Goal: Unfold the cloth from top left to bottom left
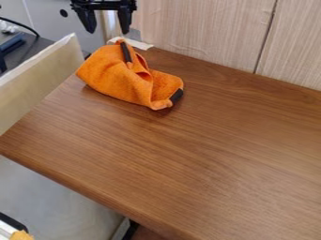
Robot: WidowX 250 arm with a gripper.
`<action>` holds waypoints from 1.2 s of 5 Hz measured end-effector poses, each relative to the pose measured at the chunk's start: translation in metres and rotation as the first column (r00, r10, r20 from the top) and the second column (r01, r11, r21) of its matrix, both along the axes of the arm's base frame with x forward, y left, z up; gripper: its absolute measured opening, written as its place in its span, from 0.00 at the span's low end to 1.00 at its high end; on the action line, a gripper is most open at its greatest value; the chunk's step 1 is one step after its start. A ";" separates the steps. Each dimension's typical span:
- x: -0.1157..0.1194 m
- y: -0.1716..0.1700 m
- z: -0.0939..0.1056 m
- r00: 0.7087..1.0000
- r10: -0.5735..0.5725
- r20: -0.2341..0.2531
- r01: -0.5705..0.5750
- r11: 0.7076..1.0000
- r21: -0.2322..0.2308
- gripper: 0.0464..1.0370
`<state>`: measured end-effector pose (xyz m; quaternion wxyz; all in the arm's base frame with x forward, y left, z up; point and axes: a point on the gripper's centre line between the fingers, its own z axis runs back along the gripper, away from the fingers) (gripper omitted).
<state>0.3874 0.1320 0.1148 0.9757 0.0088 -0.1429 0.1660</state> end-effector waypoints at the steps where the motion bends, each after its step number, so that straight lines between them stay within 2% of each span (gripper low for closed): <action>1: 0.000 -0.001 -0.016 0.999 0.006 -0.036 -0.007 1.000 -0.018 0.96; 2: 0.012 0.002 -0.025 0.998 0.048 -0.030 -0.049 0.998 -0.046 0.96; 4: 0.034 0.004 -0.054 0.995 0.060 -0.085 -0.062 0.998 -0.021 0.96; 6: 0.049 -0.018 -0.065 0.997 0.003 -0.083 -0.003 1.000 -0.007 0.96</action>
